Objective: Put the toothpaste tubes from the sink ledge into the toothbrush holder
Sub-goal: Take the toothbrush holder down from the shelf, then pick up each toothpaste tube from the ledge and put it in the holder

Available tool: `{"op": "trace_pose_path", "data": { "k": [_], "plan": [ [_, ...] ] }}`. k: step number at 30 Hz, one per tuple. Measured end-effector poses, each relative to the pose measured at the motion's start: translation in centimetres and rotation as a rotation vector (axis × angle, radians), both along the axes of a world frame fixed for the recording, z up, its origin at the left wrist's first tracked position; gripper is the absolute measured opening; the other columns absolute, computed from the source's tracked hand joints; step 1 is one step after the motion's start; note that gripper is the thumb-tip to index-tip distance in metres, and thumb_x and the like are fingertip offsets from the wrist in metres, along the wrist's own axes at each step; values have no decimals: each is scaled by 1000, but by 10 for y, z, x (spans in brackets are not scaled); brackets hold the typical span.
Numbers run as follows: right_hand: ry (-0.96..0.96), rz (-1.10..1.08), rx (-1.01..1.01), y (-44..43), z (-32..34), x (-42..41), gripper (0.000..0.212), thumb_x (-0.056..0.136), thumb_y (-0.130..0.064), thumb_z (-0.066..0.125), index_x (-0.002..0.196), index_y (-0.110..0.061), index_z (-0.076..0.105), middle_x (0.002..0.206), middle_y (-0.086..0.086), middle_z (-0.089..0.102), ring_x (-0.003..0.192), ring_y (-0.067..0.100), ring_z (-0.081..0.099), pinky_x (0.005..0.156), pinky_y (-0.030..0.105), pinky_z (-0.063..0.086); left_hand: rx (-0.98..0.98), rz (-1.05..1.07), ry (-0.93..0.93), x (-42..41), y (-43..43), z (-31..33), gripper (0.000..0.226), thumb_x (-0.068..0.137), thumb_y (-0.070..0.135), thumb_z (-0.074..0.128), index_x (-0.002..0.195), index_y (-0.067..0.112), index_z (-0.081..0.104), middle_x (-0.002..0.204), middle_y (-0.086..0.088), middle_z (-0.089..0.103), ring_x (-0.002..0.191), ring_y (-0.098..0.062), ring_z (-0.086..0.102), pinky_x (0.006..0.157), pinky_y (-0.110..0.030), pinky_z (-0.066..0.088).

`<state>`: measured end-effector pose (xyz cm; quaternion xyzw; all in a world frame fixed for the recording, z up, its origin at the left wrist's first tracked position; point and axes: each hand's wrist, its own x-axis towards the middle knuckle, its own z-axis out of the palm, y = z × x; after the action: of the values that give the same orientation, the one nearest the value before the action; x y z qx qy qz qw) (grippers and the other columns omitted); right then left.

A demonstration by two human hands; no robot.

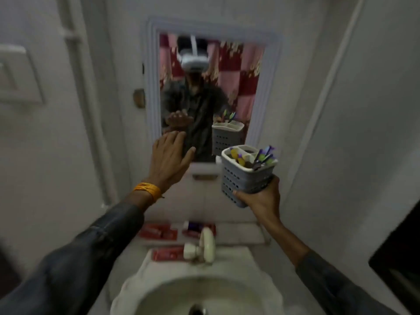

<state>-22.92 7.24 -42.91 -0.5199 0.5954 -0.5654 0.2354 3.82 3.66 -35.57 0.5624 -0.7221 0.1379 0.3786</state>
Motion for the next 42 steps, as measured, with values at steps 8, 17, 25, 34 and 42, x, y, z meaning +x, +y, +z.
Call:
{"op": "trace_pose_path", "data": {
  "k": [8, 17, 25, 34, 42],
  "plan": [
    [-102, -89, 273, 49, -197, 11, 139, 31, -53, 87, 149, 8, 47, 141, 17, 63, 127, 28, 66, 97, 30, 48, 491, 75, 15, 23, 44, -180, 54, 95, 40, 51, 140, 9, 46, 139, -17, 54, 123, -36, 53, 103, -45, 42],
    [-152, -81, 351, 37, -268, 12, 134, 38, -18, 117, 151, 2, 49, 147, 19, 64, 129, 28, 68, 100, 32, 60, 849, 66, -80, 40, 35, -278, 39, 91, 26, 61, 127, 12, 58, 123, -15, 65, 109, -34, 61, 89, -41, 52],
    [-102, -91, 279, 32, -284, 9, 125, 51, 0, 114, 155, -4, 45, 148, 17, 68, 130, 33, 72, 111, 51, 62, 783, 78, -254, 34, 2, -322, 24, 92, 30, 57, 109, 17, 67, 108, -10, 71, 103, -32, 64, 85, -41, 54],
    [-88, -28, 250, 22, -297, 4, 123, 52, 2, 113, 156, -1, 47, 148, 19, 68, 133, 33, 72, 110, 36, 63, 799, -44, -359, 6, -35, -331, 19, 87, 19, 67, 105, 13, 69, 105, -10, 71, 98, -28, 68, 86, -41, 57],
    [-99, -22, 226, 23, -295, 4, 135, 45, -46, 106, 158, -7, 43, 150, 16, 67, 135, 35, 71, 111, 57, 62, 606, -48, -171, 18, -37, -312, 31, 97, 34, 54, 122, 16, 51, 96, -10, 71, 81, -26, 68, 71, -37, 58]
  ]
}}
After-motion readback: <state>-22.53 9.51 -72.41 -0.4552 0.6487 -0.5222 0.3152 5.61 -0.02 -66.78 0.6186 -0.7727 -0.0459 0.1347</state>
